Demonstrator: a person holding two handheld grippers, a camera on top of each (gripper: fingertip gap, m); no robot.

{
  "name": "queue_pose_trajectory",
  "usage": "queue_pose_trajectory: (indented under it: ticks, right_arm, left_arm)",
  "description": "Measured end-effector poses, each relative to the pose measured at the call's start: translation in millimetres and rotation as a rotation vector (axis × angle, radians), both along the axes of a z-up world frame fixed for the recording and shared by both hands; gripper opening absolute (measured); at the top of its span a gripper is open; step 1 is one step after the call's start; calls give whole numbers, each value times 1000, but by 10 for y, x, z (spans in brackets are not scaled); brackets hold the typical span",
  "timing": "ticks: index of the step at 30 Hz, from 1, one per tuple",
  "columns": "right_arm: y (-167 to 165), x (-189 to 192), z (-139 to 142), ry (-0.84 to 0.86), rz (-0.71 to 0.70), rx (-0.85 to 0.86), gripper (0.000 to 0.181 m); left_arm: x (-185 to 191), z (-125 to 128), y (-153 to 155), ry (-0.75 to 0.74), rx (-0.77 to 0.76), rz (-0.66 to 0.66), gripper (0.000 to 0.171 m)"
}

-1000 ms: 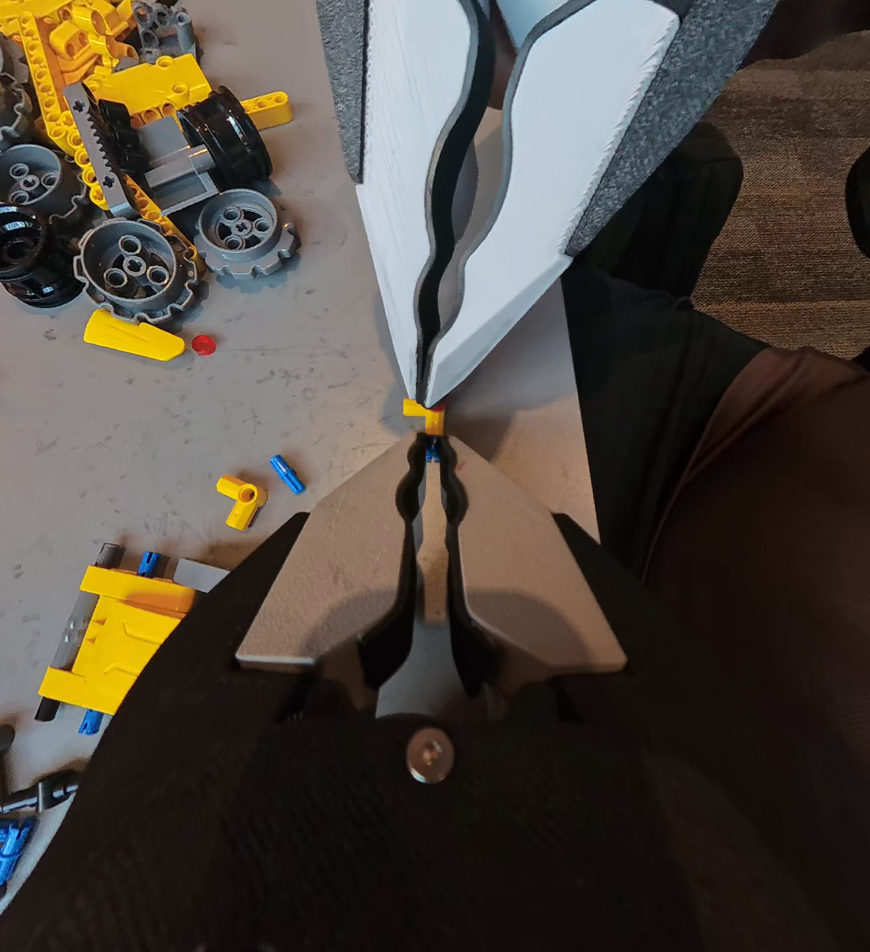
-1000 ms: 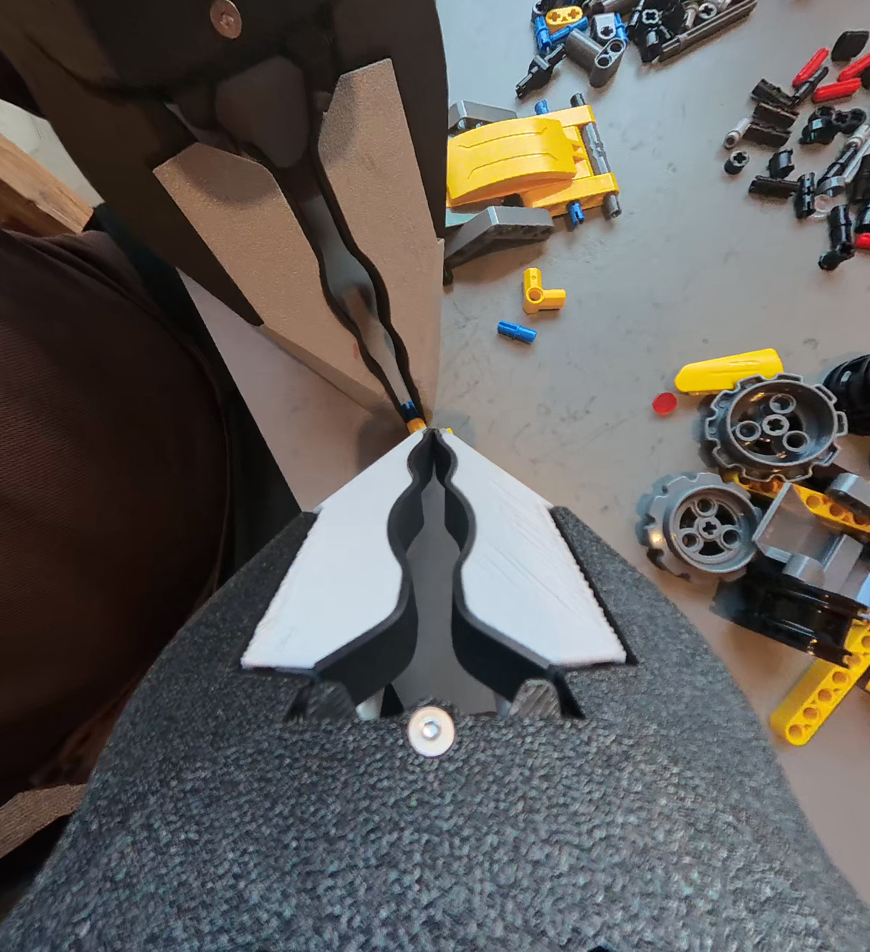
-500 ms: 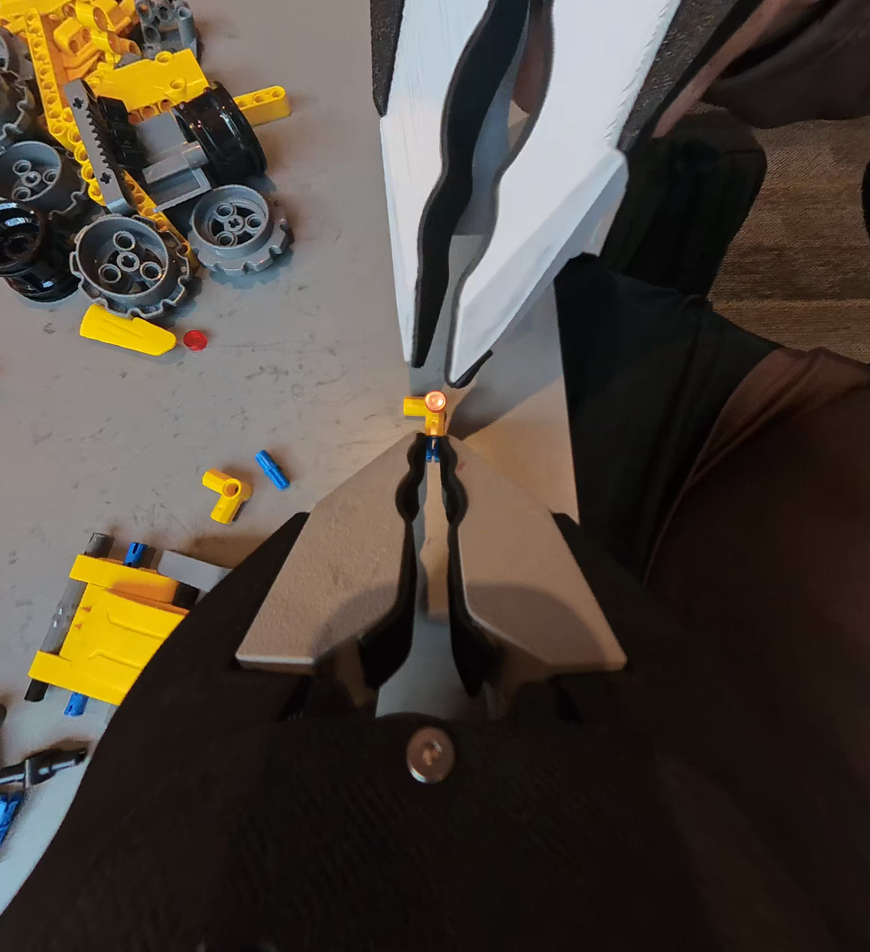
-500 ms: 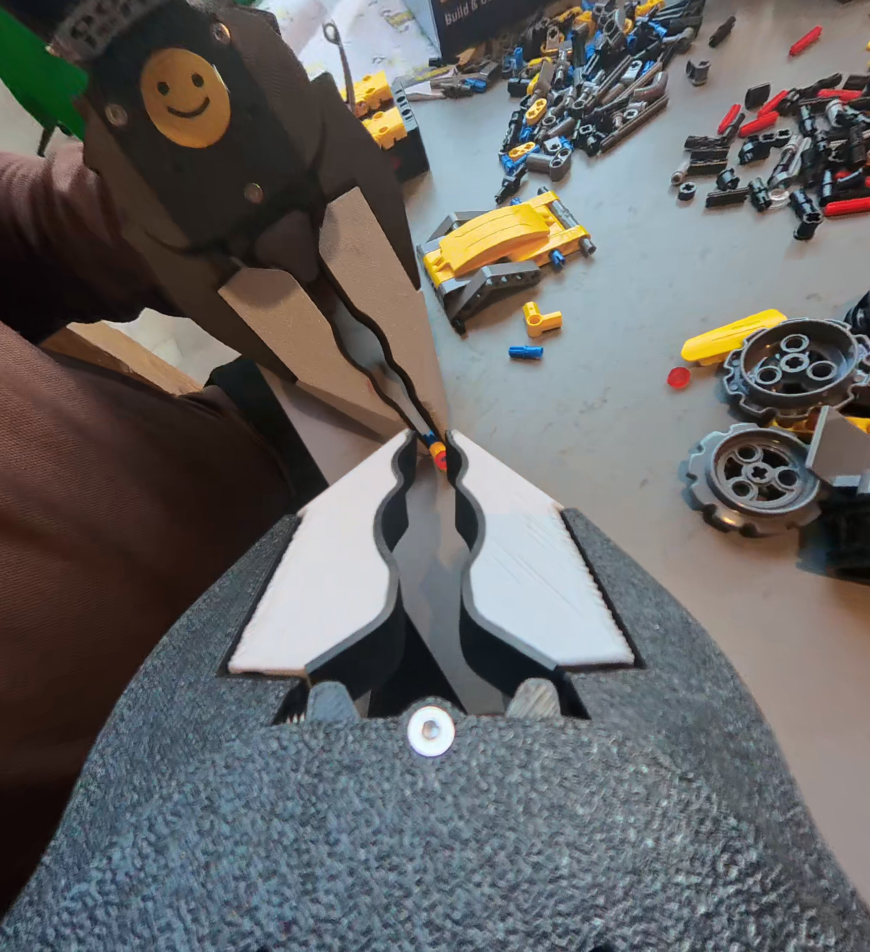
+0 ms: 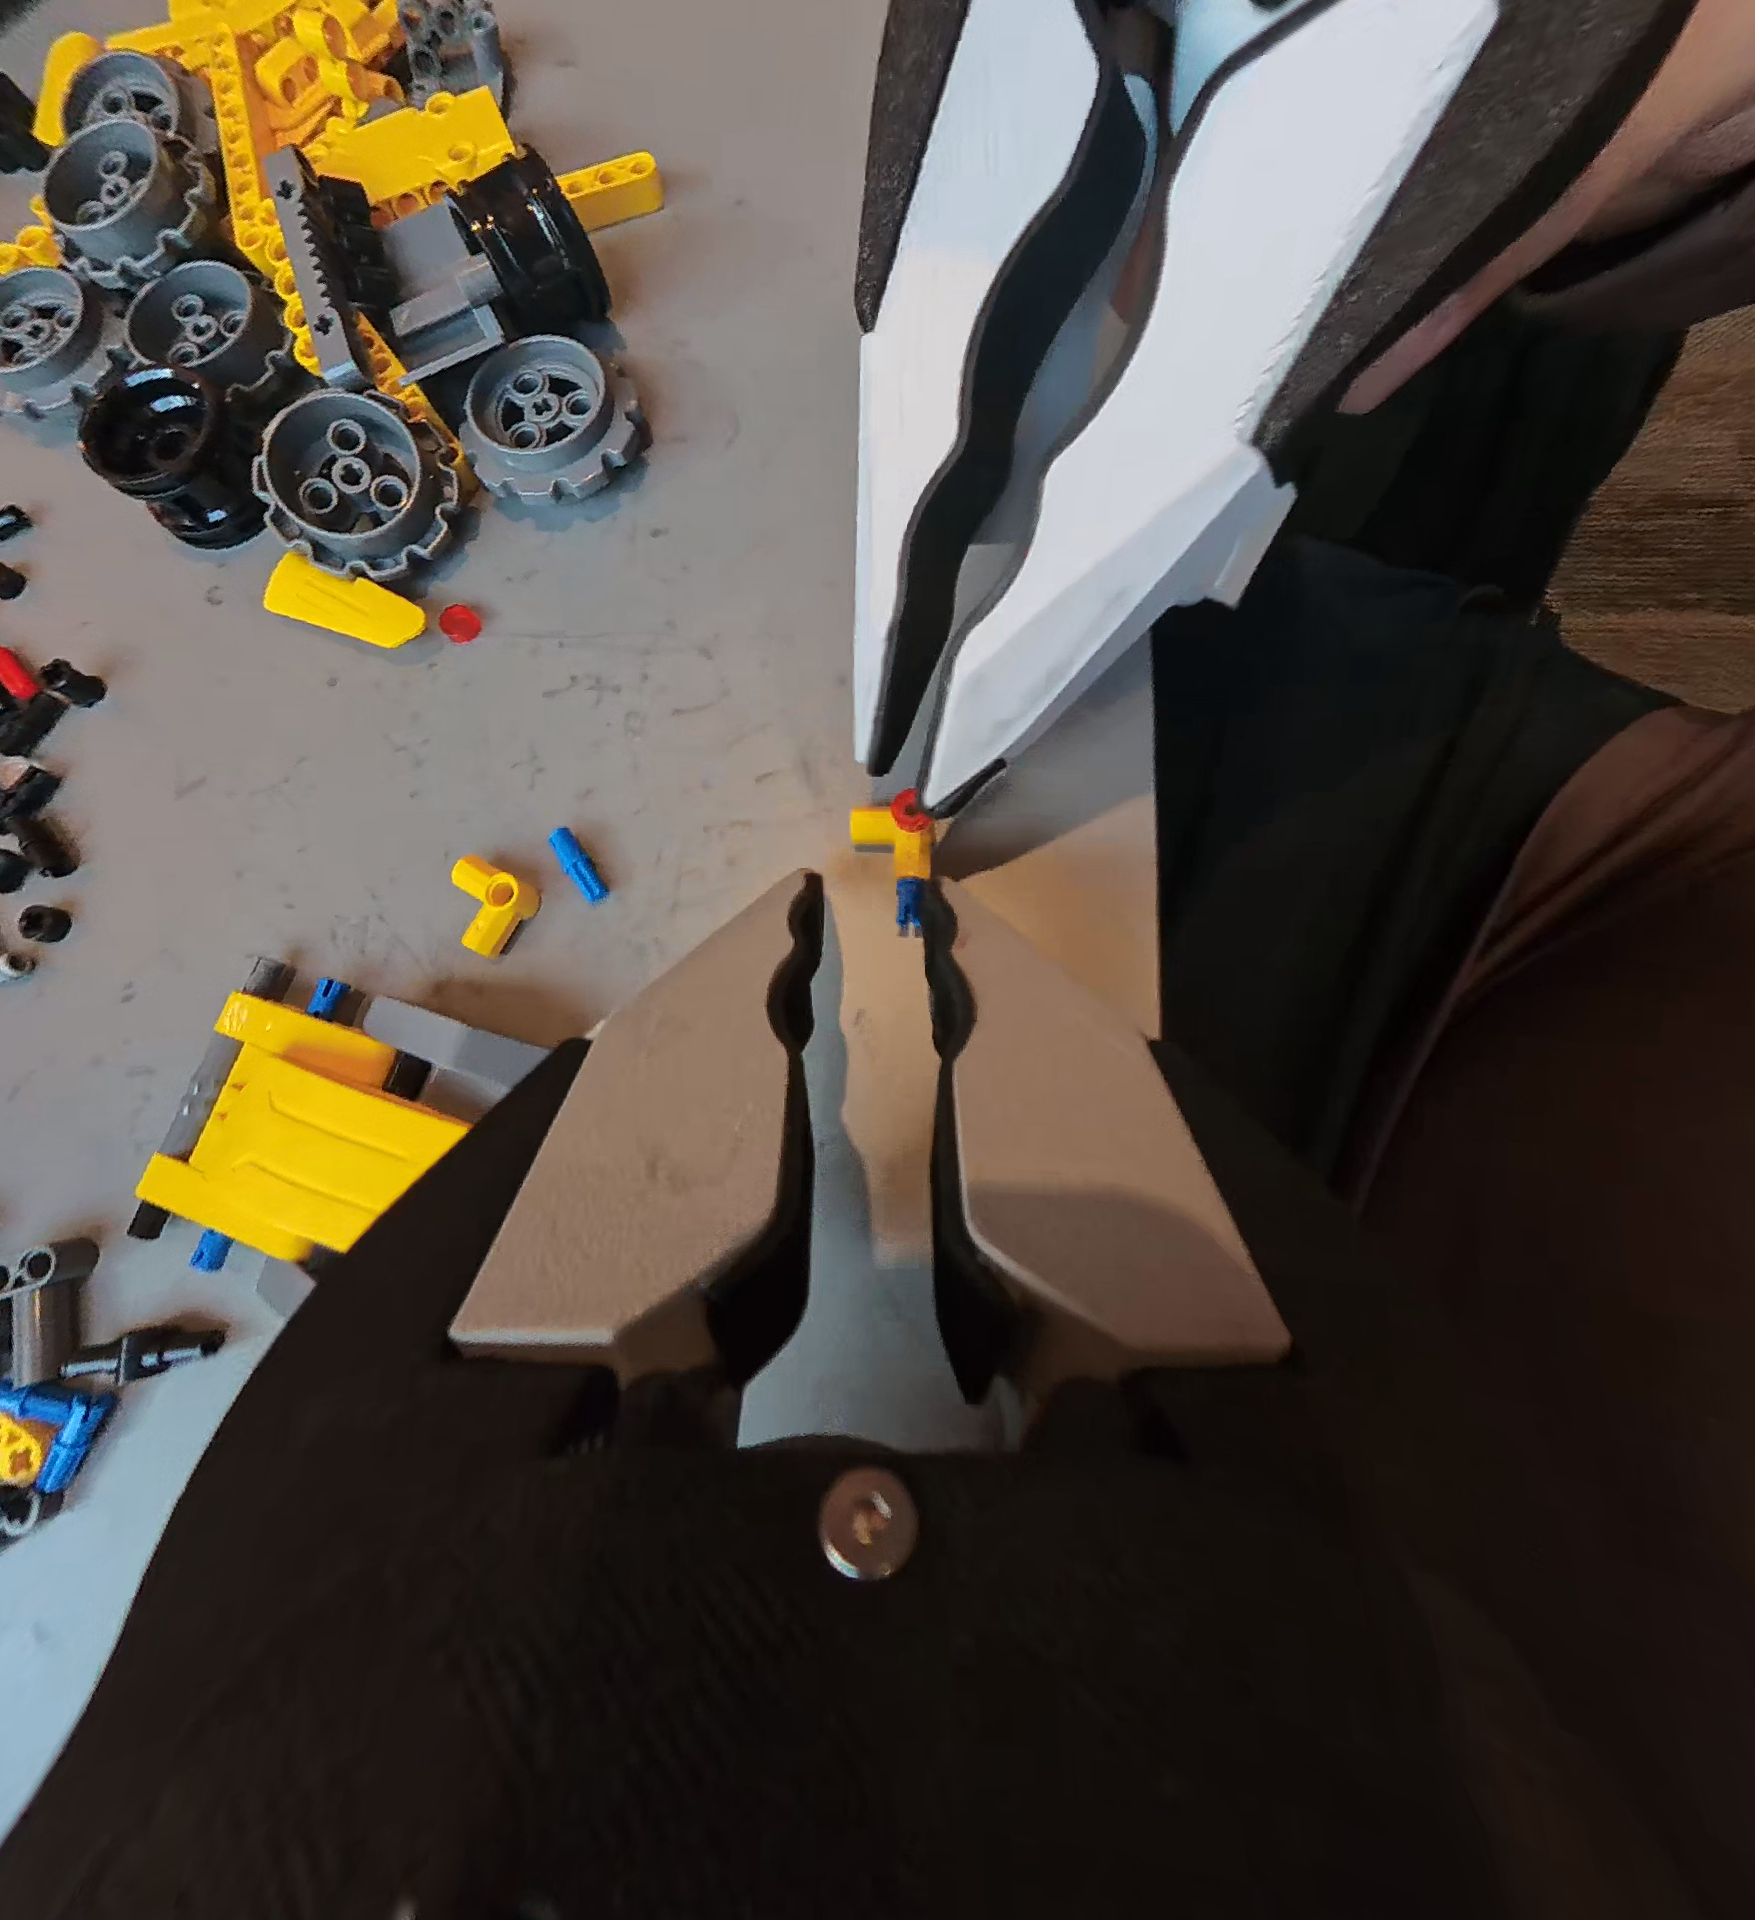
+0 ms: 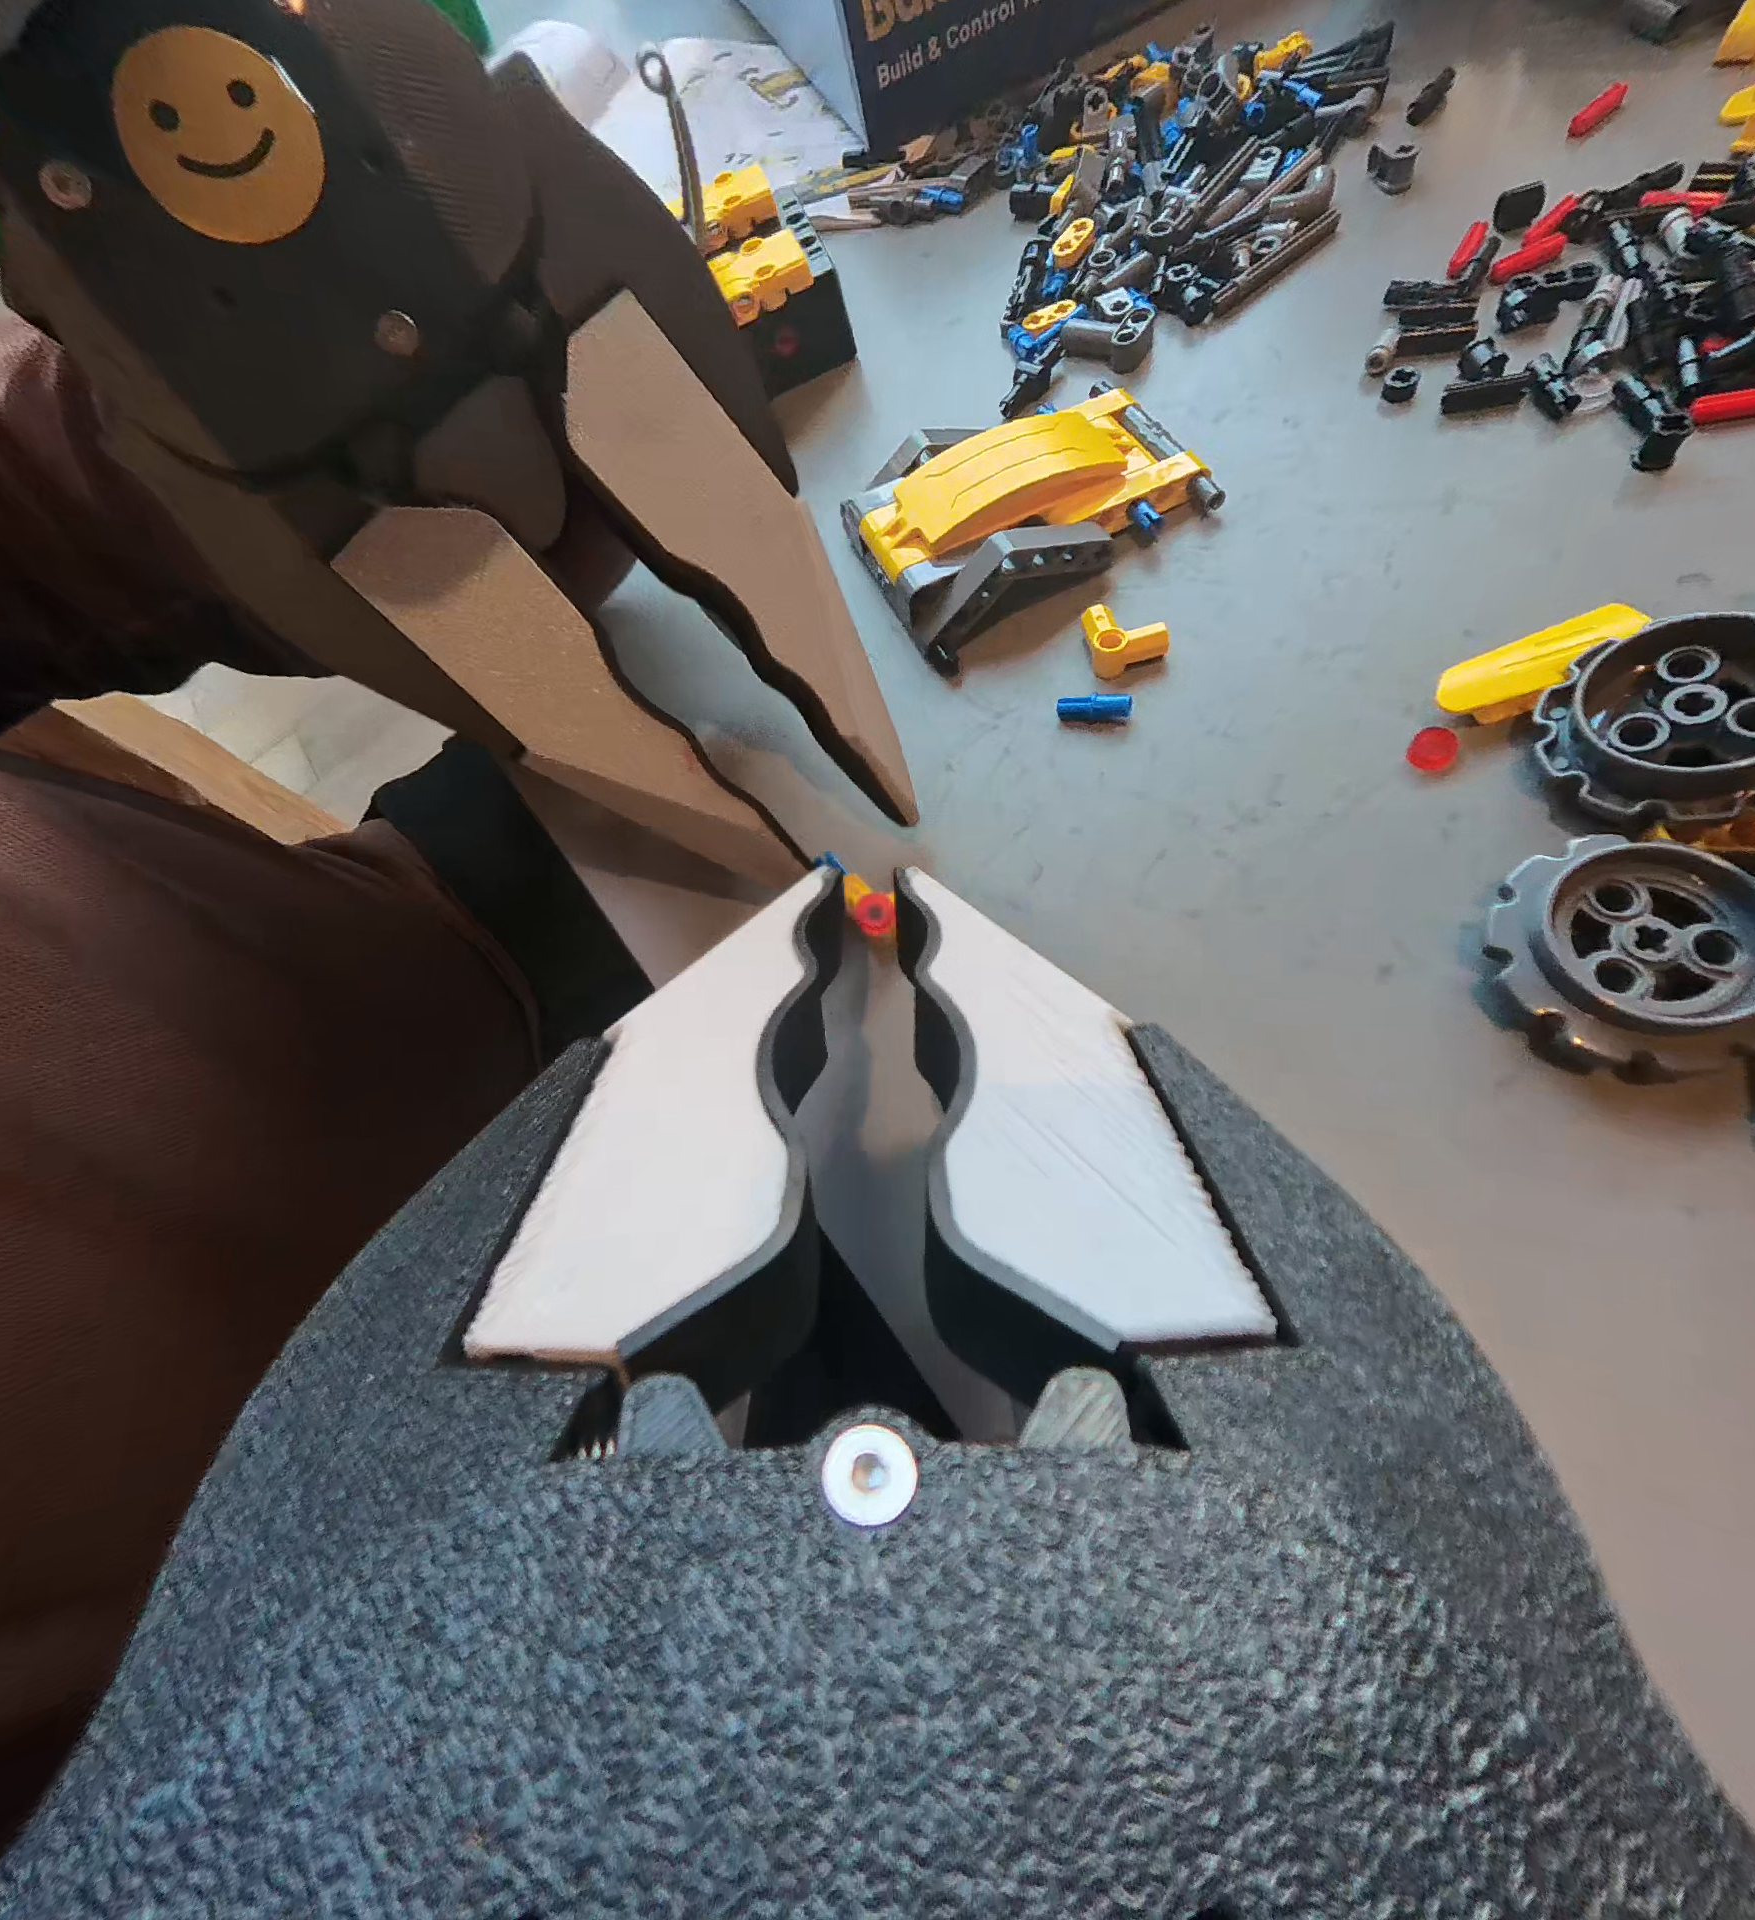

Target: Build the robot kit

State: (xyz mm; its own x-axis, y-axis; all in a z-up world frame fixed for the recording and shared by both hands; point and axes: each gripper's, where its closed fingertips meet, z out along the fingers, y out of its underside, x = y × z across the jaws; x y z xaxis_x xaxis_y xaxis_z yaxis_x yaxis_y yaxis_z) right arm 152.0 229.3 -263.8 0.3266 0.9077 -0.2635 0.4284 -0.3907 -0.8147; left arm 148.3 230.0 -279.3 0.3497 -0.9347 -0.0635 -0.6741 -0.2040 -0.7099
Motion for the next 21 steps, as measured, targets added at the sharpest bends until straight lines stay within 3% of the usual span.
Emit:
queue_pose_trajectory:
  ticks: [7, 13, 17, 21]
  right_arm:
    - [20, -18, -31, 41, -35, -6, 8]
    - [193, 30, 170, 99, -83, 8, 10]
    - [276, 35, 246, 81, -79, 27, 19]
    - [139, -98, 140, -5, 19, 43, 28]
  left_arm:
    - [-195, 174, 7, -58, 68, 115, 23]
    - [-529, 338, -75, -171, 93, 268, 28]
    - [-732, 377, -249, -187, 105, 320, 28]
    - [-719, 401, -585, -289, 62, 315, 27]
